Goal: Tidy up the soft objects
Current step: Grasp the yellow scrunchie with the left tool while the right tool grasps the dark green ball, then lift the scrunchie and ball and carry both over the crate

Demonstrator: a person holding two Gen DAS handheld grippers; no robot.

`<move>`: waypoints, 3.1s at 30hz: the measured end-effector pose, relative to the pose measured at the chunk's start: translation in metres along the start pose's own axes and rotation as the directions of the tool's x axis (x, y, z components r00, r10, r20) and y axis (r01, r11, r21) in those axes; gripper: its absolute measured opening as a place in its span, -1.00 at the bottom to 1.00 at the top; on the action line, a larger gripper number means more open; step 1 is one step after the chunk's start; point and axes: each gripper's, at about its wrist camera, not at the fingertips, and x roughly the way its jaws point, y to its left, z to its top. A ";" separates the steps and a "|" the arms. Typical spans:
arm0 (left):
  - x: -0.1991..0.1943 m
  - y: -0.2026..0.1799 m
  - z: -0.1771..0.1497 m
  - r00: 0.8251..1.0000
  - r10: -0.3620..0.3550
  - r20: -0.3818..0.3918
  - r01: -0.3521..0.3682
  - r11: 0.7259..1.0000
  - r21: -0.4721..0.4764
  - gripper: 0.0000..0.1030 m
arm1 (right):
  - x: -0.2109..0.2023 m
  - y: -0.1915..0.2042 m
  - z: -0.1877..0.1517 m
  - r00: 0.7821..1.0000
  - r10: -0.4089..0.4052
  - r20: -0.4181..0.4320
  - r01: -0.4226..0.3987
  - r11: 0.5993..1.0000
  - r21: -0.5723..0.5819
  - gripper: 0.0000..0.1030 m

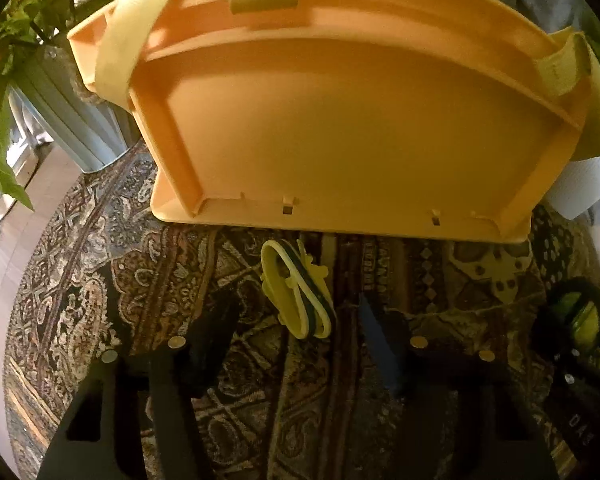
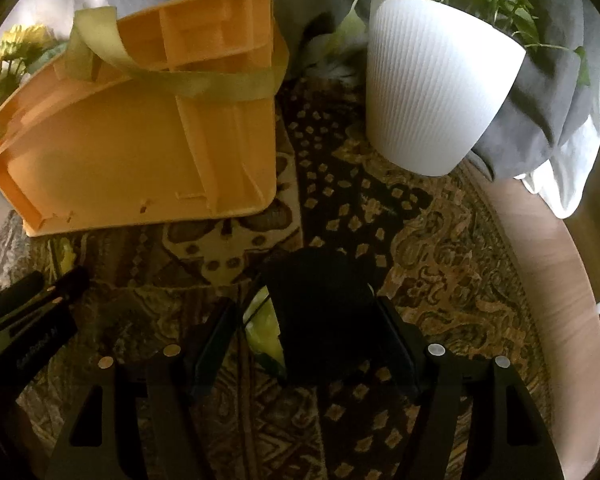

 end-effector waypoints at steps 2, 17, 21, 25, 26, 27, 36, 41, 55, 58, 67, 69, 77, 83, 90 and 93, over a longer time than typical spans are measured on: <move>0.000 -0.001 0.000 1.000 0.009 0.010 -0.009 1.000 0.003 0.13 | -0.002 0.000 0.000 1.000 -0.004 0.006 0.004 1.000 -0.001 0.26; -0.005 -0.001 0.001 1.000 -0.020 0.021 0.020 1.000 0.022 -0.48 | -0.011 0.002 0.002 0.999 0.016 0.030 -0.016 1.000 -0.010 0.22; -0.013 0.001 0.000 0.999 -0.041 0.034 0.040 0.999 0.034 -0.49 | -0.018 0.004 0.002 0.999 0.026 0.043 -0.025 1.000 -0.014 0.22; -0.026 0.004 -0.002 0.996 -0.055 0.064 0.052 0.998 0.043 -0.49 | -0.027 0.007 0.003 0.997 0.035 0.063 -0.033 0.999 -0.025 0.22; -0.029 0.006 -0.002 0.996 -0.056 0.071 0.052 0.998 0.045 -0.49 | -0.030 0.008 0.003 0.997 0.037 0.071 -0.035 0.999 -0.028 0.22; -0.032 0.006 -0.003 0.996 -0.056 0.076 0.052 0.998 0.046 -0.49 | -0.033 0.009 0.003 0.996 0.040 0.077 -0.038 0.999 -0.030 0.22; -0.067 0.017 -0.007 0.989 -0.061 0.133 0.054 0.997 0.053 -0.49 | -0.061 0.016 0.004 0.987 0.077 0.140 -0.070 0.996 -0.053 0.22; -0.087 0.027 -0.010 0.985 -0.072 0.159 0.065 0.997 0.053 -0.49 | -0.079 0.021 0.004 0.980 0.099 0.174 -0.089 0.994 -0.063 0.22; -0.149 0.042 -0.010 0.955 -0.073 0.289 0.060 0.997 0.053 -0.49 | -0.131 0.034 0.011 0.942 0.171 0.288 -0.150 0.984 -0.096 0.22; -0.160 0.045 -0.007 0.947 -0.074 0.313 0.063 0.997 0.047 -0.49 | -0.138 0.037 0.014 0.934 0.190 0.303 -0.166 0.980 -0.106 0.22; -0.182 0.057 0.012 0.923 -0.088 0.374 0.076 0.996 0.047 -0.49 | -0.158 0.048 0.032 0.900 0.248 0.359 -0.219 0.968 -0.121 0.22; -0.185 0.060 0.018 0.919 -0.091 0.384 0.079 0.996 0.045 -0.49 | -0.159 0.050 0.039 0.893 0.259 0.367 -0.229 0.966 -0.123 0.22; -0.188 0.067 0.045 0.902 -0.111 0.416 0.098 0.994 0.054 -0.49 | -0.159 0.060 0.068 0.872 0.299 0.388 -0.271 0.954 -0.126 0.22; -0.188 0.070 0.068 0.889 -0.123 0.441 0.102 0.992 0.072 -0.49 | -0.160 0.066 0.092 0.859 0.316 0.403 -0.291 0.949 -0.124 0.22; -0.186 0.065 0.097 0.878 -0.130 0.461 0.090 0.990 0.108 -0.49 | -0.153 0.071 0.125 0.855 0.339 0.392 -0.311 0.941 -0.135 0.22; -0.180 0.064 0.109 0.882 -0.142 0.449 0.098 0.988 0.120 -0.49 | -0.143 0.073 0.138 0.860 0.358 0.363 -0.332 0.934 -0.134 0.22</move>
